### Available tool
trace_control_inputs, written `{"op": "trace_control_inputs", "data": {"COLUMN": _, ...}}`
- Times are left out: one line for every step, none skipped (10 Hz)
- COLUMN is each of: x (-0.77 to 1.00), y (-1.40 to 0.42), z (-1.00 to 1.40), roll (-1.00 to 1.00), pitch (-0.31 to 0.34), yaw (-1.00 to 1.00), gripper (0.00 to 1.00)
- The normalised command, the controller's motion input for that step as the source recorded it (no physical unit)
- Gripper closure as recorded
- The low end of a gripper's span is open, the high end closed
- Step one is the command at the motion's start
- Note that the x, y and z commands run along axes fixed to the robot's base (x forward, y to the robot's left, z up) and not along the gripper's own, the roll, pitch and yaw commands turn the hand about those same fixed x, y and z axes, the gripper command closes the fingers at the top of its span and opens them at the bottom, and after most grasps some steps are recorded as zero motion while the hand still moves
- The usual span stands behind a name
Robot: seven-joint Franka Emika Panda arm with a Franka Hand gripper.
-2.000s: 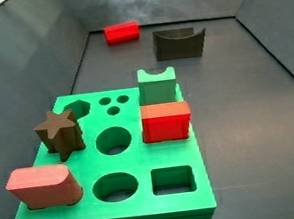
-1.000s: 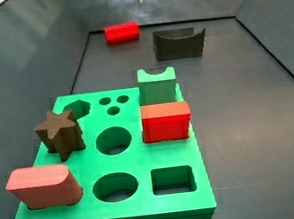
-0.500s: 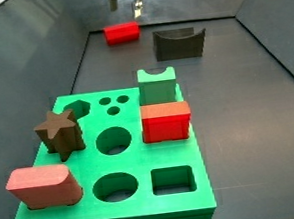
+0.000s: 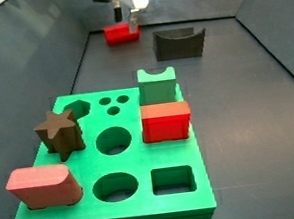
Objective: Pick up the hexagon object. Move up. Place the hexagon object on the fixture. Regrasp the hexagon object. Move to above the board. Insert the hexagon object.
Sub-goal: Pick up the hexagon object.
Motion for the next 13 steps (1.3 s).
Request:
{"op": "trace_control_inputs", "data": {"x": -0.18, "y": 0.37, "z": -0.39, "roll": 0.00, "pitch": 0.114, "yaw": -0.63, "gripper": 0.00}}
{"op": "trace_control_inputs", "data": {"x": -0.28, "y": 0.44, "z": -0.10, "roll": 0.00, "pitch": 0.179, "yaw": -0.50, "gripper": 0.00}}
{"op": "trace_control_inputs", "data": {"x": -0.29, "y": 0.40, "z": 0.03, "roll": -0.06, "pitch": 0.116, "yaw": -0.15, "gripper": 0.00}}
{"op": "trace_control_inputs", "data": {"x": -0.31, "y": 0.39, "z": 0.11, "roll": -0.07, "pitch": 0.133, "yaw": -0.23, "gripper": 0.00}}
{"op": "trace_control_inputs", "data": {"x": -0.08, "y": 0.28, "z": 0.05, "roll": -0.03, "pitch": 0.131, "yaw": -0.24, "gripper": 0.00}}
{"op": "trace_control_inputs", "data": {"x": 0.00, "y": 0.34, "z": -0.41, "roll": 0.00, "pitch": 0.029, "yaw": -0.34, "gripper": 0.00}}
{"op": "trace_control_inputs", "data": {"x": 0.04, "y": 0.23, "z": -0.61, "roll": 0.00, "pitch": -0.010, "yaw": -0.41, "gripper": 0.00}}
{"op": "trace_control_inputs", "data": {"x": 0.09, "y": 0.15, "z": -0.75, "roll": 0.02, "pitch": -0.034, "yaw": -0.41, "gripper": 0.00}}
{"op": "trace_control_inputs", "data": {"x": 0.13, "y": 0.11, "z": -0.82, "roll": 0.06, "pitch": -0.044, "yaw": -0.34, "gripper": 0.00}}
{"op": "trace_control_inputs", "data": {"x": 0.11, "y": 0.01, "z": -0.69, "roll": 0.07, "pitch": -0.081, "yaw": -0.21, "gripper": 0.00}}
{"op": "trace_control_inputs", "data": {"x": 0.00, "y": 0.10, "z": 0.00, "roll": -0.09, "pitch": -0.089, "yaw": -0.27, "gripper": 0.00}}
{"op": "trace_control_inputs", "data": {"x": 0.00, "y": 0.00, "z": 0.00, "roll": -0.01, "pitch": 0.000, "yaw": 0.00, "gripper": 0.00}}
{"op": "trace_control_inputs", "data": {"x": 0.00, "y": 0.00, "z": 0.00, "roll": 0.00, "pitch": 0.000, "yaw": 0.00, "gripper": 0.00}}
